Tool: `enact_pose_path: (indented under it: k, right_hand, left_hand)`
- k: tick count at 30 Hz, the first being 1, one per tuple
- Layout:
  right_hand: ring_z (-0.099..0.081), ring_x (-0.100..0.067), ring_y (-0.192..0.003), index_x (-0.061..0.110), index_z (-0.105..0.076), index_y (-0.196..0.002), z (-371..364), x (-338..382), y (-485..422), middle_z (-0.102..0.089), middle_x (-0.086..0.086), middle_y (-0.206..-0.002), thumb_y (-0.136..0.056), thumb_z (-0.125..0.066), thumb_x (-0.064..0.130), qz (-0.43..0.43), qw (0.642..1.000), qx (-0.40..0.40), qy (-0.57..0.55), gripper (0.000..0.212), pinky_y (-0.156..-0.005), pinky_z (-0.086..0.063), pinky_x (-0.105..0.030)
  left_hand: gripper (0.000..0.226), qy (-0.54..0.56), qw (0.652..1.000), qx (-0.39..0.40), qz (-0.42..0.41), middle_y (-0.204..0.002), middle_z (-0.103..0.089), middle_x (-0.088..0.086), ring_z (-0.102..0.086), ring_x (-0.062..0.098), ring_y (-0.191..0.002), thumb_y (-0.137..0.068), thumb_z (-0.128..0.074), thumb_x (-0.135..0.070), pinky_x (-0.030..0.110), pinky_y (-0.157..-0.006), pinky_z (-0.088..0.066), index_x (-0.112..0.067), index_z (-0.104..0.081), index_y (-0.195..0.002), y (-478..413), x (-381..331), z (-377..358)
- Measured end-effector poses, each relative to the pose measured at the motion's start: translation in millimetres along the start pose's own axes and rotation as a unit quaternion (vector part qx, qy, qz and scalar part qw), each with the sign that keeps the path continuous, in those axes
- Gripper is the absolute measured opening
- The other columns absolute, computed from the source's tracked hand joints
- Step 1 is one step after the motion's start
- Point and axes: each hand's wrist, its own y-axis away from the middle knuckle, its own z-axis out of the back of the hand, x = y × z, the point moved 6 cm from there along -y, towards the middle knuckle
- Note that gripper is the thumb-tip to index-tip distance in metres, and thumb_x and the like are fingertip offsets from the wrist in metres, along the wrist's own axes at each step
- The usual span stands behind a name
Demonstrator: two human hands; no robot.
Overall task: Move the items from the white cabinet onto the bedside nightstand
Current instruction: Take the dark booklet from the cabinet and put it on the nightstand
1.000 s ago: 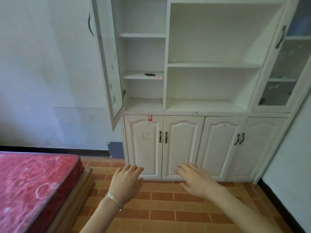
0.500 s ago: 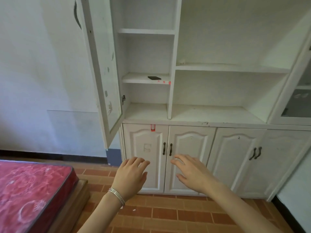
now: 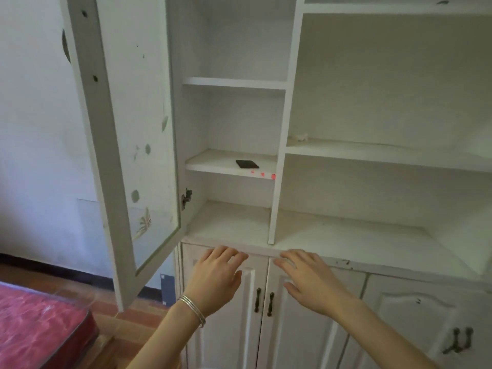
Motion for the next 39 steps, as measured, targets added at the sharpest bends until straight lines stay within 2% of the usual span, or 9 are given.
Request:
enact_pose_path:
  k: [5,9,14,21,26,29,31,35,39]
  right_hand:
    - [-0.029,-0.024,-0.133,0.02,-0.036,-0.137,-22.2,-23.5,-43.0,-0.035,-0.005,-0.144,-0.091,-0.048,0.025,0.023,1.0,-0.013,0.002,0.047,-0.109,-0.023,-0.04]
    - [-0.06,-0.023,-0.105,0.02,-0.06,-0.112,-37.5,-40.3,-88.1,-0.062,-0.004,-0.114,-0.065,-0.076,0.028,0.039,0.998,-0.051,0.025,0.05,-0.084,-0.05,-0.038]
    - [-0.06,-0.027,-0.101,0.014,-0.06,-0.109,-34.4,-67.5,-161.3,-0.063,-0.008,-0.111,-0.067,-0.075,0.021,0.028,0.992,-0.119,0.014,0.046,-0.084,-0.049,-0.039]
    - [-0.059,-0.032,-0.1,0.006,-0.059,-0.11,-18.4,-105.6,-263.8,-0.061,-0.013,-0.111,-0.064,-0.073,0.011,0.014,0.989,-0.149,0.019,0.049,-0.085,-0.049,-0.042]
    - [-0.045,-0.031,-0.123,0.004,-0.044,-0.132,-13.1,-136.0,-336.0,-0.045,-0.016,-0.137,-0.081,-0.064,0.019,-0.02,0.986,-0.163,-0.009,0.057,-0.104,-0.034,-0.038]
    - [-0.023,-0.021,-0.137,0.009,-0.023,-0.144,-21.4,-147.9,-368.8,-0.024,-0.008,-0.151,-0.09,-0.053,0.036,-0.037,0.993,-0.115,0.011,0.067,-0.113,-0.011,-0.032]
    - [-0.018,-0.019,-0.139,0.012,-0.017,-0.145,-29.8,-152.4,-381.4,-0.021,-0.005,-0.153,-0.091,-0.049,0.043,-0.047,0.996,-0.073,0.027,0.07,-0.114,-0.007,-0.034]
    - [-0.038,-0.023,-0.126,0.014,-0.032,-0.141,-37.1,-155.9,-388.1,-0.04,-0.005,-0.14,-0.087,-0.054,0.043,-0.04,0.995,-0.089,0.023,0.064,-0.107,-0.023,-0.034]
    - [-0.057,-0.026,-0.097,0.01,-0.057,-0.121,-30.6,-152.8,-380.4,-0.059,-0.006,-0.109,-0.077,-0.07,0.027,0.006,0.988,-0.151,0.019,0.049,-0.084,-0.043,-0.036]
  left_hand:
    - [0.031,-0.007,1.0,0.005,0.022,-0.095,-0.067,-0.009,-0.063,0.012,-0.089,-0.072,-0.071,-0.028,0.03,-0.076,-0.05,-0.026,-0.065,-0.102,-30.2,18.0,-26.2]
    - [0.036,-0.035,0.999,-0.001,0.036,-0.093,-0.067,-0.008,-0.063,0.013,-0.087,-0.067,-0.076,-0.028,0.029,-0.073,-0.051,-0.025,-0.066,-0.101,-62.0,47.9,-46.2]
    - [0.035,-0.043,0.998,-0.008,0.034,-0.095,-0.066,-0.005,-0.063,0.017,-0.086,-0.068,-0.076,-0.026,0.031,-0.069,-0.05,-0.023,-0.065,-0.101,-108.9,91.9,-74.6]
    - [0.04,-0.041,0.998,-0.051,0.012,-0.099,-0.065,0.0,-0.062,0.023,-0.091,-0.066,-0.075,-0.022,0.036,-0.072,-0.051,-0.019,-0.064,-0.104,-193.7,163.7,-94.1]
    - [0.042,-0.034,0.997,-0.071,-0.015,-0.104,-0.065,0.001,-0.06,0.023,-0.097,-0.066,-0.074,-0.021,0.035,-0.076,-0.05,-0.017,-0.064,-0.106,-231.3,200.8,-106.2]
    - [0.044,-0.035,0.997,-0.065,-0.013,-0.105,-0.065,0.001,-0.06,0.023,-0.097,-0.065,-0.074,-0.022,0.035,-0.078,-0.05,-0.018,-0.064,-0.107,-241.6,222.7,-119.1]
    - [0.044,-0.029,0.997,-0.065,-0.015,-0.105,-0.064,0.001,-0.06,0.023,-0.097,-0.066,-0.074,-0.021,0.035,-0.079,-0.05,-0.018,-0.063,-0.108,-247.7,232.9,-124.5]
    - [0.042,-0.016,0.997,-0.073,-0.017,-0.106,-0.064,0.0,-0.059,0.021,-0.099,-0.069,-0.072,-0.022,0.035,-0.08,-0.049,-0.019,-0.062,-0.11,-255.7,241.9,-129.5]
    - [0.043,-0.009,0.997,-0.073,-0.021,-0.107,-0.064,0.0,-0.059,0.022,-0.1,-0.069,-0.072,-0.022,0.035,-0.081,-0.049,-0.018,-0.062,-0.11,-258.2,242.5,-136.3]
